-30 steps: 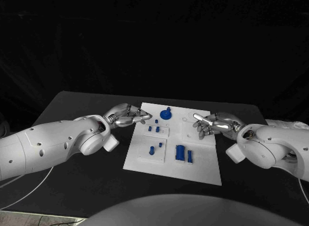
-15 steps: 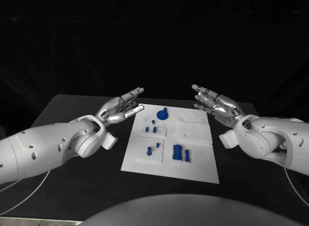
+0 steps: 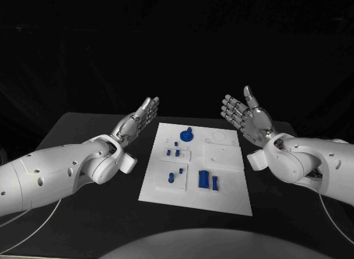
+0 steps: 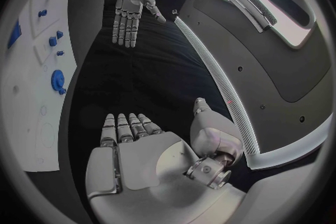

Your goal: Assemble the parts on the task board

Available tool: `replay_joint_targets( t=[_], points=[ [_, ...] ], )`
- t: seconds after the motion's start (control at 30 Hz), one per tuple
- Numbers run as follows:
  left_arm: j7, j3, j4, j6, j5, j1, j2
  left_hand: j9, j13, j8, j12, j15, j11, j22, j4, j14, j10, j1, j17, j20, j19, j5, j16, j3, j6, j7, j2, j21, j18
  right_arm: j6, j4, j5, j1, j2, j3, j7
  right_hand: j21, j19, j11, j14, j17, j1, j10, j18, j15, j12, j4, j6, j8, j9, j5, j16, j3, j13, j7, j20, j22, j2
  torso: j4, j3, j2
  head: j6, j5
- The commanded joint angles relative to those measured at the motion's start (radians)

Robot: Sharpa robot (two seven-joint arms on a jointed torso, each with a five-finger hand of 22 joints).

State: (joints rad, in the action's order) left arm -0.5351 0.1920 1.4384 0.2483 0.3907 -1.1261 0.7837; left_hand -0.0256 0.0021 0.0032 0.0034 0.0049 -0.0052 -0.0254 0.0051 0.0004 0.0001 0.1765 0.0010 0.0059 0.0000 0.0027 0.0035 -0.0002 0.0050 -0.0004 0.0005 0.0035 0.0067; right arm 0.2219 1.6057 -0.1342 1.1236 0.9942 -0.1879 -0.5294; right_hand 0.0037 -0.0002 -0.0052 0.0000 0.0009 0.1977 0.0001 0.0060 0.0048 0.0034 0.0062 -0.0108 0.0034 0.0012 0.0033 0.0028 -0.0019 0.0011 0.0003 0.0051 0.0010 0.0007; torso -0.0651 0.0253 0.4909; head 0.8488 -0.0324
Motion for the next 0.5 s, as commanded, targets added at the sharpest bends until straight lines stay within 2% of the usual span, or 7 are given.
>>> replay_joint_targets(
  t=[0.03,0.1,0.13,0.17,0.2,0.3,0.5],
  points=[
    [-0.001,-0.020,0.019,0.101,-0.077,0.008,-0.002,0.026,-0.002,-0.003,-0.003,-0.005,0.005,0.025,-0.005,0.000,0.000,-0.068,-0.001,-0.006,0.000,-0.003,-0.004,0.000,-0.005,0.000,0.000,-0.004,-0.007,0.097,-0.003,0.023,-0.009,-0.024,0.018,0.000,-0.004,0.000,0.005,0.000,-0.001,-0.075,0.000,-0.006,-0.005,-0.003,-0.006,0.011,-0.003,-0.001,-0.003,-0.003,0.002,-0.001,0.000,-0.005,-0.001,-0.001,0.0117,-0.0044,0.010,-0.038,0.005],
    [0.001,-0.040,0.032,0.149,-0.113,0.016,-0.002,0.026,-0.002,-0.003,-0.003,-0.005,0.005,0.025,-0.005,0.000,0.000,-0.098,-0.001,-0.006,0.000,-0.003,-0.004,0.000,-0.005,0.000,0.000,-0.004,-0.007,0.145,-0.007,0.035,-0.016,-0.045,0.036,0.001,-0.004,0.000,0.005,0.000,-0.001,-0.108,0.000,-0.006,-0.005,-0.003,-0.006,0.011,-0.003,-0.001,-0.003,-0.003,0.002,-0.001,0.000,-0.005,-0.001,-0.001,0.0178,-0.0068,0.015,-0.063,0.008],
    [0.003,-0.057,0.043,0.191,-0.144,0.023,-0.003,0.026,-0.002,-0.003,-0.003,-0.005,0.005,0.025,-0.005,0.000,0.000,-0.177,-0.001,-0.006,0.000,-0.003,-0.004,0.000,-0.005,0.000,0.000,-0.004,-0.007,0.187,-0.010,0.045,-0.022,-0.062,0.052,0.002,-0.004,0.000,0.005,0.000,-0.001,-0.198,0.000,-0.006,-0.005,-0.003,-0.006,0.011,-0.003,-0.001,-0.003,-0.003,0.002,-0.001,0.000,-0.005,-0.001,-0.001,0.0213,-0.0081,0.017,-0.076,0.010],
    [0.003,-0.063,0.048,0.207,-0.156,0.025,-0.003,0.026,-0.002,-0.003,-0.003,-0.005,0.005,0.025,-0.005,0.000,0.000,-0.177,-0.001,-0.006,0.000,-0.003,-0.004,0.000,-0.005,0.000,0.000,-0.004,-0.007,0.203,-0.011,0.049,-0.024,-0.069,0.058,0.002,-0.004,0.000,0.005,0.000,-0.001,-0.198,0.000,-0.006,-0.005,-0.003,-0.006,0.011,-0.003,-0.001,-0.003,-0.003,0.002,-0.001,0.000,-0.005,-0.001,-0.001,0.0253,-0.0097,0.021,-0.092,0.012],
    [0.005,-0.083,0.060,0.255,-0.192,0.033,-0.003,0.026,-0.002,-0.003,-0.003,-0.005,0.005,0.025,-0.005,0.000,0.000,-0.177,-0.001,-0.006,0.000,-0.003,-0.004,0.000,-0.005,0.000,0.000,-0.004,-0.007,0.251,-0.014,0.061,-0.031,-0.089,0.076,0.003,-0.004,0.000,0.005,0.000,-0.001,-0.198,0.000,-0.006,-0.005,-0.003,-0.006,0.011,-0.003,-0.001,-0.003,-0.003,0.002,-0.001,0.000,-0.005,-0.001,-0.001,0.0312,-0.0120,0.026,-0.116,0.015],
    [0.008,-0.119,0.084,0.343,-0.257,0.047,-0.003,0.026,-0.002,-0.003,-0.003,-0.005,0.005,0.025,-0.005,0.000,0.000,-0.177,-0.001,-0.006,0.000,-0.003,-0.004,0.000,-0.005,0.000,0.000,-0.004,-0.007,0.343,-0.021,0.084,-0.044,-0.128,0.111,0.005,-0.004,0.000,0.005,0.000,-0.001,-0.198,0.000,-0.006,-0.005,-0.003,-0.006,0.011,-0.003,-0.001,-0.003,-0.003,0.002,-0.001,0.000,-0.005,-0.001,-0.001,0.0425,-0.0165,0.035,-0.160,0.021],
    [0.013,-0.173,0.119,0.475,-0.356,0.069,-0.004,0.026,-0.002,-0.003,-0.003,-0.005,0.005,0.025,-0.005,0.000,0.000,-0.177,-0.001,-0.006,0.000,-0.003,-0.004,0.000,-0.005,0.000,0.000,-0.004,-0.007,0.487,-0.031,0.119,-0.065,-0.188,0.165,0.008,-0.004,0.000,0.005,0.000,-0.001,-0.198,0.000,-0.006,-0.005,-0.003,-0.006,0.011,-0.003,-0.001,-0.003,-0.003,0.002,-0.001,0.000,-0.005,-0.001,-0.001,0.0591,-0.0230,0.048,-0.225,0.029]
  ],
)
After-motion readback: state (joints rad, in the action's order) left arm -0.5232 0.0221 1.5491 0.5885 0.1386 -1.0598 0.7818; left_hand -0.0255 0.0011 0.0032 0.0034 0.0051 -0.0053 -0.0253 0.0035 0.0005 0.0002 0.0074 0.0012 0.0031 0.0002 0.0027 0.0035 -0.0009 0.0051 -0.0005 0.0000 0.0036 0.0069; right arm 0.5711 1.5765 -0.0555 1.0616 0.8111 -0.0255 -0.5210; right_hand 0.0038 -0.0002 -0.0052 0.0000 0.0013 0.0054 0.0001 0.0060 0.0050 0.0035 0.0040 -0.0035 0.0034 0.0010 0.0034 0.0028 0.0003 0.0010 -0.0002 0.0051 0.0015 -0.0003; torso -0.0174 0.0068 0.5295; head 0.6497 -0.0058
